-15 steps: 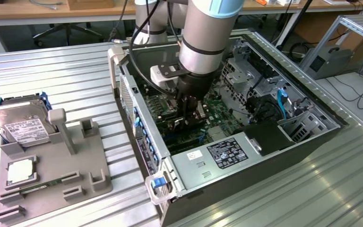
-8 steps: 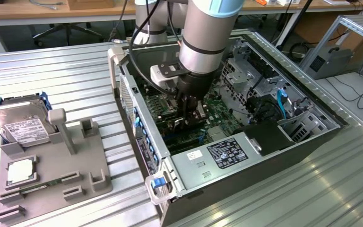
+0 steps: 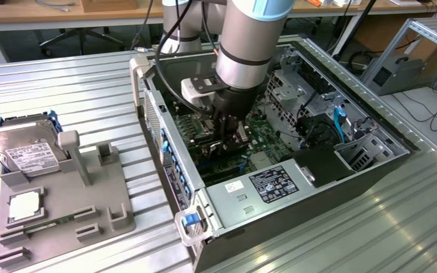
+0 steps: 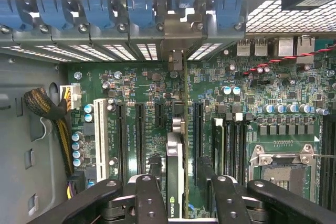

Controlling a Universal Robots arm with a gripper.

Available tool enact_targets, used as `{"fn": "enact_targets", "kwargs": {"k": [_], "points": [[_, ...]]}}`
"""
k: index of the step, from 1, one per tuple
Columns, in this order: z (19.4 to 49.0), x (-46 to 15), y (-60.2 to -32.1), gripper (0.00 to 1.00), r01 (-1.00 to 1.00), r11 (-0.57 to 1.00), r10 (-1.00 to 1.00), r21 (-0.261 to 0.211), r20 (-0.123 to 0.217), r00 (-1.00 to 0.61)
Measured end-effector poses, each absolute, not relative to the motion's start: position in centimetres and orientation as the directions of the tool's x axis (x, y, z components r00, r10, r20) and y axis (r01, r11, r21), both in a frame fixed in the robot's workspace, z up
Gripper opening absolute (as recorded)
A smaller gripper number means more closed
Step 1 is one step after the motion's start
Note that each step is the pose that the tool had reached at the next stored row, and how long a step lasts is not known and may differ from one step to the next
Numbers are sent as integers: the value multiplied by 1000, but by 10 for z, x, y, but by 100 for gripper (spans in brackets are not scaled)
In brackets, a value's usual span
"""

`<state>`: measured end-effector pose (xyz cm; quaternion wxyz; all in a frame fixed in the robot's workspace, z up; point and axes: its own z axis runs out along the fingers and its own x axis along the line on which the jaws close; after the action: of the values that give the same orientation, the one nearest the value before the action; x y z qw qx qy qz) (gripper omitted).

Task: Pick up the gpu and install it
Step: 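Insert the gpu into the slot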

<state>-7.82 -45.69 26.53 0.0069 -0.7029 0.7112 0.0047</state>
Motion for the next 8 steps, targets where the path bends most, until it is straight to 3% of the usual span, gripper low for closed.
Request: {"fn": "enact_targets", "kwargs": {"k": [8], "points": [[265, -78, -457, 41, -1000, 12, -1000, -3, -17, -12]]}}
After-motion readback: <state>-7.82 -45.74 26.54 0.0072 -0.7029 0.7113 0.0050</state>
